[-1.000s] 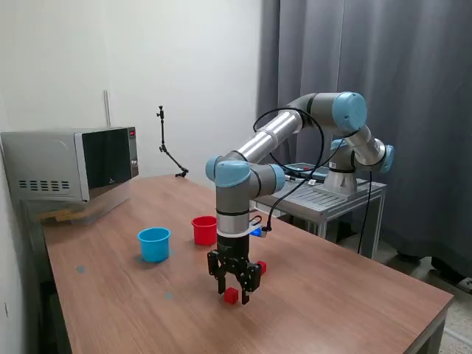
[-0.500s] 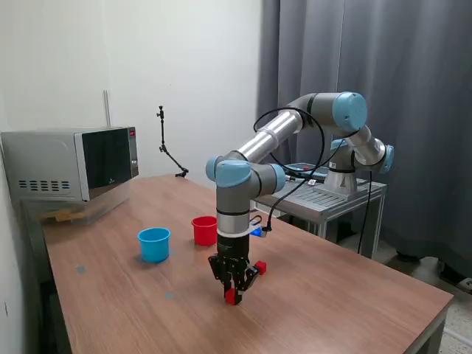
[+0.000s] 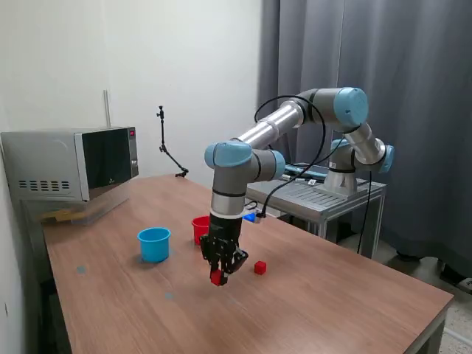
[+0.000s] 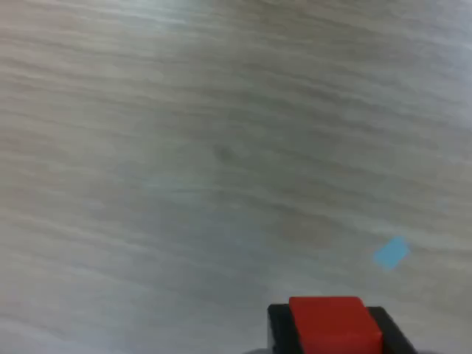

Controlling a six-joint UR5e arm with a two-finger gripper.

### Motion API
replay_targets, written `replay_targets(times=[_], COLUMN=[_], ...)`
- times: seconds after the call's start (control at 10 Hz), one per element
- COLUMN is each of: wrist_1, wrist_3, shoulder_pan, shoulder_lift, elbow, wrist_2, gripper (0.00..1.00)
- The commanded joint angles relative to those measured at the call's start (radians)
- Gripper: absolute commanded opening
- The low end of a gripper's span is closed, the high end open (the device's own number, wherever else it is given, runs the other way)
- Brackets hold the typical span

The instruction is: Place red objects in the red bin, and blue objects in the blue bin.

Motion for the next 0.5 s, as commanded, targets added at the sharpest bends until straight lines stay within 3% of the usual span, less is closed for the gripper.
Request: replay_targets(times=[0.0, 0.1, 0.2, 0.4], wrist_1=[0.004, 0.004, 0.018, 0.032], wrist_3=[0.088, 0.16, 0.202, 0.335], shoulder_pan=[-0.042, -0.057, -0.074, -0.13], shoulder_lift=[-0.076, -0.111, -0.134, -0.177], elbow=[0.068, 0.125, 0.169, 0.249], wrist_2=[-0.078, -0.155, -0.174, -0.16], gripper=[0.0, 0.0, 0.0, 0.0])
